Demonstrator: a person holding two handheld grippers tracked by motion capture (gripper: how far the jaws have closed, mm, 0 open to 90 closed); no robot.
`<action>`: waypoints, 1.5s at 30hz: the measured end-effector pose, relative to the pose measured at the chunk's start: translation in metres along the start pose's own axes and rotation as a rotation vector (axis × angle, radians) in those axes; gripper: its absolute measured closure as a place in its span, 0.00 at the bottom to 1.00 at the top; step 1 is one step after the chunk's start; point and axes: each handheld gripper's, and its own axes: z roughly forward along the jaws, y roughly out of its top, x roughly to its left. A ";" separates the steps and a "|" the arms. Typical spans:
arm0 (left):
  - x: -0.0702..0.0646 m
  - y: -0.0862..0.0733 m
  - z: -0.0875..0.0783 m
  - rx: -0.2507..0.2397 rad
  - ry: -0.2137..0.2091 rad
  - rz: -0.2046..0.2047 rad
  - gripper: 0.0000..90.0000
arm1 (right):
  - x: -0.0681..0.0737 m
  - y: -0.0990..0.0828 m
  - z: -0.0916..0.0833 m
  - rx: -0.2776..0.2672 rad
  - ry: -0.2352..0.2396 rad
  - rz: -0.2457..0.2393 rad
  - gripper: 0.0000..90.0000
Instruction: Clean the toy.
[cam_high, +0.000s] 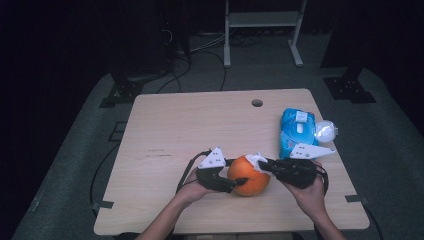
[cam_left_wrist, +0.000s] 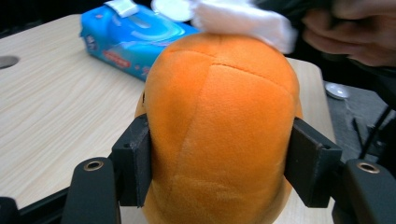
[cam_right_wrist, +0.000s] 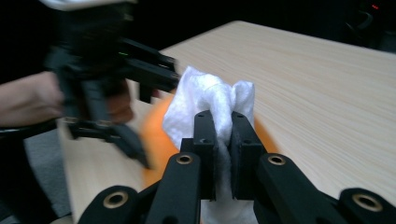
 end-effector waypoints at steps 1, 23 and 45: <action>0.000 0.001 0.000 0.005 0.010 0.001 0.38 | 0.005 0.002 0.001 -0.006 0.025 -0.013 0.91; -0.005 0.000 0.007 0.036 0.033 -0.041 0.26 | 0.008 -0.003 0.010 0.031 0.005 -0.042 0.92; -0.011 -0.002 0.007 0.038 0.002 0.055 0.33 | 0.007 -0.004 0.009 0.024 -0.017 -0.050 0.92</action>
